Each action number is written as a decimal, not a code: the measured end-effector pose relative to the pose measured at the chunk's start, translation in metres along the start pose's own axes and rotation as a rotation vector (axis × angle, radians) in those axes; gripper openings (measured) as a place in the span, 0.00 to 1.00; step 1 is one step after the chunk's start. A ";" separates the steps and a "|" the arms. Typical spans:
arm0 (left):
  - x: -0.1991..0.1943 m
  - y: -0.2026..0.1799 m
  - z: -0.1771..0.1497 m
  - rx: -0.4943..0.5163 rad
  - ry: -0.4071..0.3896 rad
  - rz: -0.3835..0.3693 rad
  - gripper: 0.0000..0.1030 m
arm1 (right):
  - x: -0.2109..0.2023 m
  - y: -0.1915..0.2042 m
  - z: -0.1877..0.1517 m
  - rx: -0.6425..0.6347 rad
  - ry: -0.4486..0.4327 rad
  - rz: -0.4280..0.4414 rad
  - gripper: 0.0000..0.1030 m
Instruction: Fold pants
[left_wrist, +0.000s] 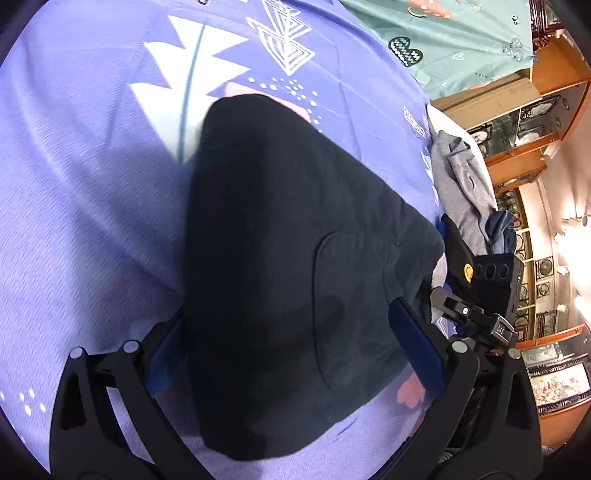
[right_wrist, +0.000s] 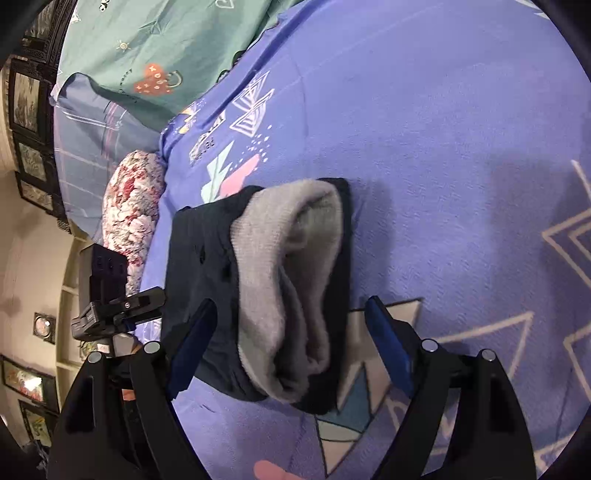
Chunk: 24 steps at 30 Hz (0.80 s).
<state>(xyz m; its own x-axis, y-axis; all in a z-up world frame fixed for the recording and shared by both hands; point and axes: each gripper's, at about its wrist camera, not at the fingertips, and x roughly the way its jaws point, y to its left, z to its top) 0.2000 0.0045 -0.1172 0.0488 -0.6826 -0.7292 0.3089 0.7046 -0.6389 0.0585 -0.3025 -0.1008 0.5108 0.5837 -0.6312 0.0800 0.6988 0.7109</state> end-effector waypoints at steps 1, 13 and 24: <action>0.002 0.000 0.002 0.003 0.000 -0.006 0.98 | 0.005 0.001 0.002 0.001 0.016 0.027 0.80; 0.007 -0.005 0.004 0.021 -0.020 -0.043 0.98 | 0.023 0.014 0.006 -0.022 0.014 0.019 0.52; 0.016 -0.008 0.015 0.021 0.031 -0.036 0.98 | 0.033 0.010 0.013 0.007 0.055 0.073 0.54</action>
<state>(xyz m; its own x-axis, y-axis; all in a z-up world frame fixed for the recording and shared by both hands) 0.2131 -0.0149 -0.1201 0.0080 -0.7005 -0.7136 0.3301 0.6754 -0.6594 0.0871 -0.2813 -0.1104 0.4676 0.6548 -0.5938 0.0505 0.6509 0.7575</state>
